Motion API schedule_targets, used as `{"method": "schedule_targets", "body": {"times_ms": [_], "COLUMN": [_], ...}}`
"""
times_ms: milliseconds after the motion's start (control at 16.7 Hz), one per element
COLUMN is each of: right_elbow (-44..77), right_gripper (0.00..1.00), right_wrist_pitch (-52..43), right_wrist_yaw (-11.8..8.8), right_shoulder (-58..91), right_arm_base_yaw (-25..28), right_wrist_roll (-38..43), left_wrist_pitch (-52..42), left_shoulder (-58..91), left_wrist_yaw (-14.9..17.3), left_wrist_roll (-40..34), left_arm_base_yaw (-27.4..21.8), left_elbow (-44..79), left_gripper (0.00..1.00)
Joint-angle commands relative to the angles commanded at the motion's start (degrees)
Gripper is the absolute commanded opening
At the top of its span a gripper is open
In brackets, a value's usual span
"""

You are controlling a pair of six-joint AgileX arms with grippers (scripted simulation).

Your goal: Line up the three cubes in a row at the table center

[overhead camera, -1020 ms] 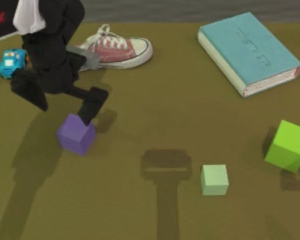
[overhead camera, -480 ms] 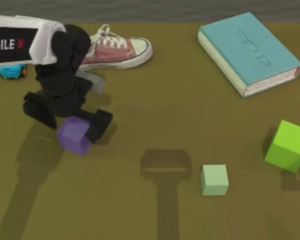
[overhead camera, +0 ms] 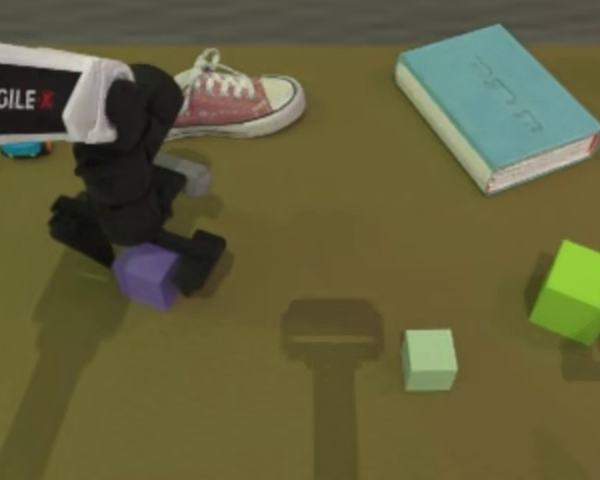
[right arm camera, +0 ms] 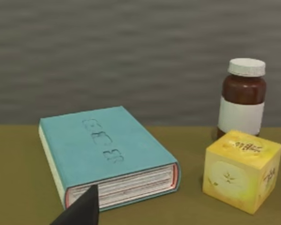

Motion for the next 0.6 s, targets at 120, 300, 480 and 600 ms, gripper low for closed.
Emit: {"method": "schedule_targets", "body": {"times_ms": [120,300,480,600], "right_elbow": [0.0,0.0,0.0,0.0], "right_gripper": [1.0,1.0,1.0,1.0], "right_wrist_pitch": [0.0,0.0,0.0,0.0], "right_wrist_yaw": [0.0,0.0,0.0,0.0], "right_shoulder": [0.0,0.0,0.0,0.0], "right_arm_base_yaw": [0.0,0.0,0.0,0.0], "right_wrist_roll": [0.0,0.0,0.0,0.0], "left_wrist_pitch": [0.0,0.0,0.0,0.0], "left_shoulder": [0.0,0.0,0.0,0.0], "left_wrist_yaw": [0.0,0.0,0.0,0.0], "left_wrist_roll": [0.0,0.0,0.0,0.0], "left_arm_base_yaw": [0.0,0.0,0.0,0.0], "left_elbow": [0.0,0.0,0.0,0.0], "left_gripper": [0.77,0.55,0.32,0.17]}}
